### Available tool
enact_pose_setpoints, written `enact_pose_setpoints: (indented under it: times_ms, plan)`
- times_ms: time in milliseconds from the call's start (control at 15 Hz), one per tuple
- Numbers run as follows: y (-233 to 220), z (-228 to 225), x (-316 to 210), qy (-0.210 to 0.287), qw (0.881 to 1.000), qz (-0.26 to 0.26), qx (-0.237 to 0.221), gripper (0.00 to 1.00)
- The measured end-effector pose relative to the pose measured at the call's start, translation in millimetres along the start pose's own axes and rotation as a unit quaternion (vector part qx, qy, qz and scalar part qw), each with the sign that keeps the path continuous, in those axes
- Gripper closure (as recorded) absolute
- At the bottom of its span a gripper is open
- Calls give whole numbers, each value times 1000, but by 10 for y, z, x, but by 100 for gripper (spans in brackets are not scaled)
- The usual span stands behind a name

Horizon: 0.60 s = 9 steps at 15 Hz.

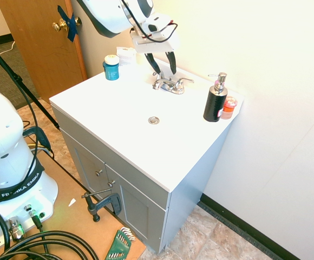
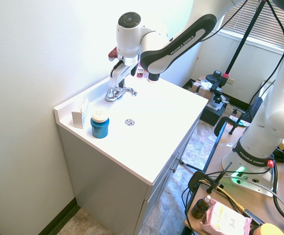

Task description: Turn off the hot water

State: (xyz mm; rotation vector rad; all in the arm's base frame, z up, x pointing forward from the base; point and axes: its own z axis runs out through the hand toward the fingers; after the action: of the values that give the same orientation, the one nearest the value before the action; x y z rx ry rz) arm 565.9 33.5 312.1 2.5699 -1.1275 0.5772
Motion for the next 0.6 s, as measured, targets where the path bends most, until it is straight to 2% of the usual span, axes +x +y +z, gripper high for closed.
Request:
enact_pose_setpoints:
  times_ms: [333, 600]
  plan:
    - [-112, 78, -194, -28, 1000, 4, 0, 0]
    - [-391, 41, -348, -36, 999, -7, 12, 0]
